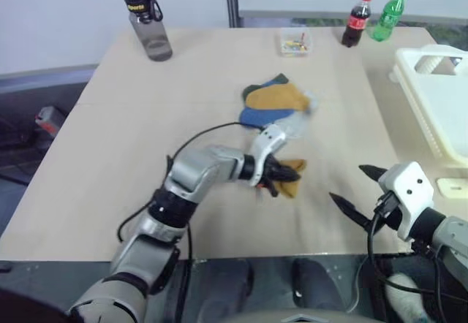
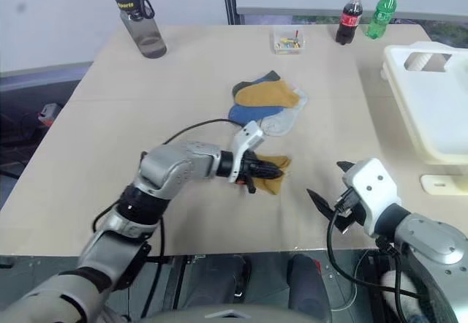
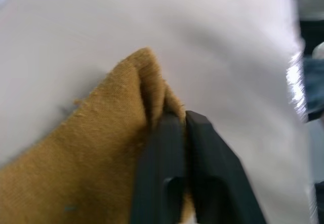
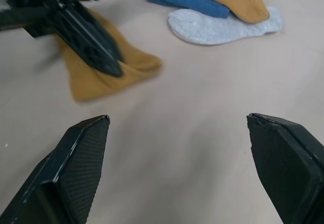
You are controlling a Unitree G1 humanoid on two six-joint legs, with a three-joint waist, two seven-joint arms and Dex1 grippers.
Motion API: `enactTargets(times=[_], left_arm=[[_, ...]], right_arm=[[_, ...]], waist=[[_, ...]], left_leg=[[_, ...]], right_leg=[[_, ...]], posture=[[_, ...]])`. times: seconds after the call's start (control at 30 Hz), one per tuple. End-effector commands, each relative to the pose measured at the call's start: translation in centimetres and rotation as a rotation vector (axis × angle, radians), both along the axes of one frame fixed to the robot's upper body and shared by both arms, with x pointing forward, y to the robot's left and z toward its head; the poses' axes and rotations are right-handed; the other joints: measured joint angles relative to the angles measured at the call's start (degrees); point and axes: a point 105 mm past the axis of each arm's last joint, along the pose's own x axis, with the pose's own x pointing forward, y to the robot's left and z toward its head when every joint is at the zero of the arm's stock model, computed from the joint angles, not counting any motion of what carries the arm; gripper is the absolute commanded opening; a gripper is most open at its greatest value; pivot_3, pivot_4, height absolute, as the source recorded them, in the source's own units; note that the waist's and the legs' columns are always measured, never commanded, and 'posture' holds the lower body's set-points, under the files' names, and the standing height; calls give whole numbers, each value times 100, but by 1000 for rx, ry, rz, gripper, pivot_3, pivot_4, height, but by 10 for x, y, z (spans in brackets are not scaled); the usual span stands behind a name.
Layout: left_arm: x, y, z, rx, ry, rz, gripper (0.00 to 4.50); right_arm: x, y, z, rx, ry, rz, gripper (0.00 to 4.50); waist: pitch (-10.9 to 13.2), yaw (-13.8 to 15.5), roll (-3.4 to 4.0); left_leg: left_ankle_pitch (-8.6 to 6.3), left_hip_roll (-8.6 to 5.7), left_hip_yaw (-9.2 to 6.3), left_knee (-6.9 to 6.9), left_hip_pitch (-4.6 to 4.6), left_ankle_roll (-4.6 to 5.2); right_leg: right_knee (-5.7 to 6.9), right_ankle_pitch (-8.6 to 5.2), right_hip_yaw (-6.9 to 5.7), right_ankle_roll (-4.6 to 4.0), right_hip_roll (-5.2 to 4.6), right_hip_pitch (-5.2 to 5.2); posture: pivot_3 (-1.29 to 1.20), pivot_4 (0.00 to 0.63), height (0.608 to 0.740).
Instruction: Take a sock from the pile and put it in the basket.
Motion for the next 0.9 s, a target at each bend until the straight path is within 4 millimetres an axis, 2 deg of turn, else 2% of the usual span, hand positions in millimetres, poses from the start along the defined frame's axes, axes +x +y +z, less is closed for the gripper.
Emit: enactTargets(times=[0.03,0.17,0.27,0.33,0.4,0.57,0.7,0.73,0.77,0.87,0.9], left_arm=[[-2,-3,22,-84,-43,-38,1858],[4,33,45,-163,-143,-22,1858],[10,63,49,-164,-185,26,1858],[16,80,45,-118,-235,65,1858],[21,93,30,-36,-296,97,1858],[24,96,-4,51,-309,143,1858],[18,89,-26,78,-318,148,1944],[13,86,-26,63,-315,132,1443],[9,84,-24,39,-303,132,1195],[-2,83,-18,-9,-264,153,0],[-5,83,-18,-9,-254,159,0]], right_arm=[[-4,9,8,21,-44,19,4500],[9,27,1,72,-16,23,4500],[23,36,-5,100,15,22,4500],[32,41,-9,109,31,20,4500],[42,41,-18,102,60,4,4500],[55,40,-39,78,125,-7,4500],[66,29,-50,15,113,-36,3308],[67,28,-50,7,109,-31,2770],[67,28,-50,-2,105,-22,2318],[67,23,-49,-29,98,-2,972],[66,21,-49,-50,99,8,459]], waist=[[0,-15,0],[-1,-77,3],[-3,-141,5],[-3,-125,5],[-3,-91,4],[-3,15,3],[-3,-2,3],[-3,-11,4],[-4,-13,4],[-4,-18,5],[-4,-16,5]], left_leg=[[0,1,3,0,2,0],[-7,13,17,-2,13,11],[-6,23,31,-10,25,10],[-8,22,34,-11,34,13],[-11,17,36,-11,34,17],[-7,9,41,-11,28,10],[-7,7,43,-9,22,12],[-8,7,45,-10,24,12],[-8,8,45,-10,27,13],[-21,11,46,-11,31,34],[-21,11,46,-10,31,35]], right_leg=[[1,0,2,1,1,0],[6,1,10,1,9,-1],[7,6,18,-6,13,1],[6,5,19,-6,12,8],[4,6,21,-7,9,10],[-5,8,27,-9,6,9],[-8,12,29,-2,4,5],[-7,13,31,-1,4,5],[-6,13,32,0,5,6],[-2,13,33,0,7,7],[-2,13,33,1,7,7]], posture=[[0,150,740],[0,150,740],[0,150,740],[0,150,740],[0,150,740],[0,150,740],[0,150,740],[0,150,740],[0,150,740],[0,150,740],[0,150,740]])
